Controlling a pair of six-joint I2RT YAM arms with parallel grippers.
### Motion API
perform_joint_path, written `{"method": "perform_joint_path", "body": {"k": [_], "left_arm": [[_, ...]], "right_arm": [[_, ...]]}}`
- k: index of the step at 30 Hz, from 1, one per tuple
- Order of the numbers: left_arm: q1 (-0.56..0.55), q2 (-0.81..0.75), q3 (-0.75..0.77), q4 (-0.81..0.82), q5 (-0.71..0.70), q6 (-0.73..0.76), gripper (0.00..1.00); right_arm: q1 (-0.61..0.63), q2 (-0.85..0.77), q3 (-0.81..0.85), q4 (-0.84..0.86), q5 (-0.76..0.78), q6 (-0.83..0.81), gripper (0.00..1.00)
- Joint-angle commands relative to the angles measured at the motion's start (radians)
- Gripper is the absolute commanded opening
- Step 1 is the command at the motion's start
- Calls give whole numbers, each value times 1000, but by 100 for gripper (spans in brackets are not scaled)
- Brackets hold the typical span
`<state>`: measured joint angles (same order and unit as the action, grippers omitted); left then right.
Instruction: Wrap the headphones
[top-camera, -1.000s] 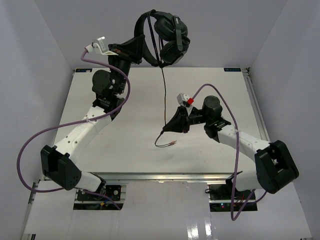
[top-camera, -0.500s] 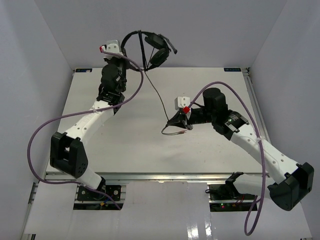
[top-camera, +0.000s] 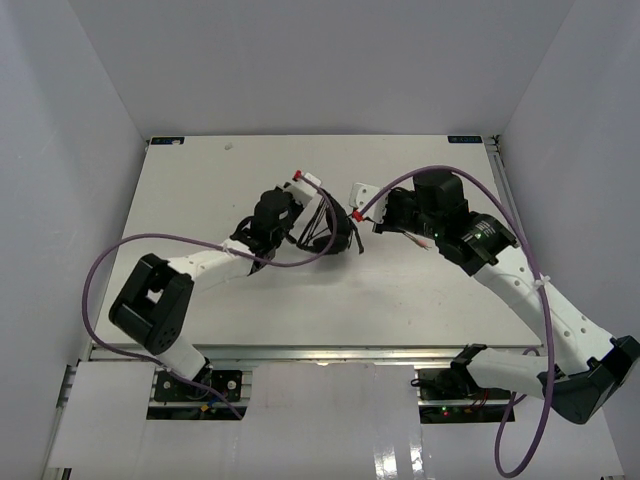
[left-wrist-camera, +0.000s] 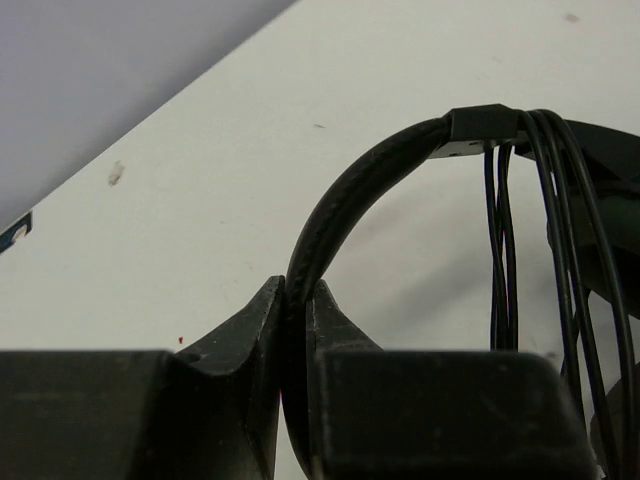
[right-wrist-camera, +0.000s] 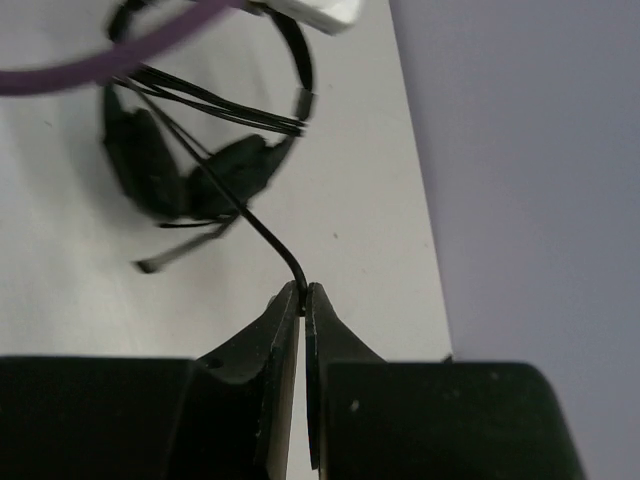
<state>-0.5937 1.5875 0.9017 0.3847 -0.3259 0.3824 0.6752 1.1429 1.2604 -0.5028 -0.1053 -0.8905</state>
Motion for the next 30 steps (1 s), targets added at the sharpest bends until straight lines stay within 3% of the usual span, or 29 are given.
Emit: {"method": "perform_joint_path", "body": {"k": [1,7,14,16,20,23,25,30], "left_arm": [[17,-265,-97,8,268,126,0],[17,-424,-176,-55,596,4,0],[16,-506,-159,-87,860,-207,0],[17,-525,-156,-71,880,-247,0],[17,-561,-171,65,877,-414,0],[16,-538,-207,192,816,-501,0],[17,-518,-233,258,752,-571,0],[17,-389,-295,468,674,-697,0]], "right_arm": [[-9,14,-33,135,281,-134,8],[-65,40,-84,196,153,-86,8],[-172,56,-139,277,-207,69,8],[-199,62,-150,286,-267,105,8],[-276,76,-249,396,-700,293,8],[-311,97,-373,595,-961,530,8],[-326,114,-453,831,-1019,688,8],[-330,188,-615,1180,-1044,991,8]]}}
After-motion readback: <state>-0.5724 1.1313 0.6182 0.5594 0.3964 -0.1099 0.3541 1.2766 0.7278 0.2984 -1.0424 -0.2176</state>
